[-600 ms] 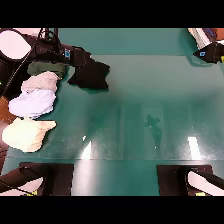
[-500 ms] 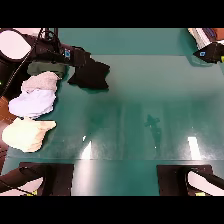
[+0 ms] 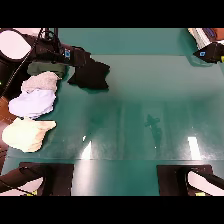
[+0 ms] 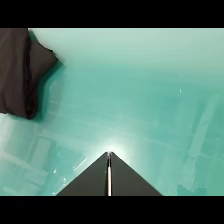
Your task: Fold the shirts.
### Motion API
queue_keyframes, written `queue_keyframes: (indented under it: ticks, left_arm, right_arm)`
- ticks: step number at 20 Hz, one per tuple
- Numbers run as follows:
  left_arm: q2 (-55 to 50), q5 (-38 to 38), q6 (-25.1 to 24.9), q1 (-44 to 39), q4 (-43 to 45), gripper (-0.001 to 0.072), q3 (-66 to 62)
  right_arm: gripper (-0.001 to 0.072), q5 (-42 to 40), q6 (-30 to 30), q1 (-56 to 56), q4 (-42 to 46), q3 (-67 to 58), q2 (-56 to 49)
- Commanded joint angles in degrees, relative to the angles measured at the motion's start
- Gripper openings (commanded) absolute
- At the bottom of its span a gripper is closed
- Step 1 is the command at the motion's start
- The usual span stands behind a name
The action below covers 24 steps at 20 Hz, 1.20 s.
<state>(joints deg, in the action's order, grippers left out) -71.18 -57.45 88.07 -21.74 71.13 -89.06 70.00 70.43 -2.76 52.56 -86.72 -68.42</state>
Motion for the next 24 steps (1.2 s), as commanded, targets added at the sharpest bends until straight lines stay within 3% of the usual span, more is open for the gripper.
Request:
queue_keyframes:
  ticks: [1,5,6,7,9,16,22,23,24]
  left_arm:
    - [0.0,0.1,0.1,0.0,-0.3,0.0025,0.0]
    - [-0.1,4.6,0.0,0.0,1.2,0.0043,0.0]
    - [-0.5,6.3,0.1,0.0,4.1,0.0326,0.1]
    - [-1.4,7.6,1.4,0.2,6.8,0.0529,0.2]
    - [-4.4,7.0,4.0,0.8,11.5,0.0533,0.4]
    - [-23.2,5.0,9.9,8.7,9.5,0.0534,0.9]
    - [-29.0,9.0,7.5,10.1,1.6,0.0522,0.8]
    - [-29.0,8.8,7.5,10.1,1.5,0.0302,0.5]
    - [-28.8,8.0,7.5,10.1,1.7,0.0031,-0.1]
  right_arm:
    - [0.0015,0.0,0.0,0.0,0.0,-0.1,0.0]
    - [0.0015,0.0,0.0,0.1,-0.1,-0.1,0.0]
    - [0.0014,0.0,0.0,0.1,-0.1,-0.1,0.0]
    - [0.0015,0.0,0.0,0.1,-0.1,-0.1,0.0]
    - [0.0015,0.0,0.0,0.1,-0.1,-0.1,0.0]
    - [0.0015,0.0,0.0,0.1,-0.1,0.0,0.0]
    - [0.0015,0.0,0.0,0.1,-0.1,0.0,0.0]
    - [0.0015,0.0,0.0,0.1,-0.1,0.0,0.0]
    - [0.0015,0.0,0.0,0.1,-0.1,-0.1,0.0]
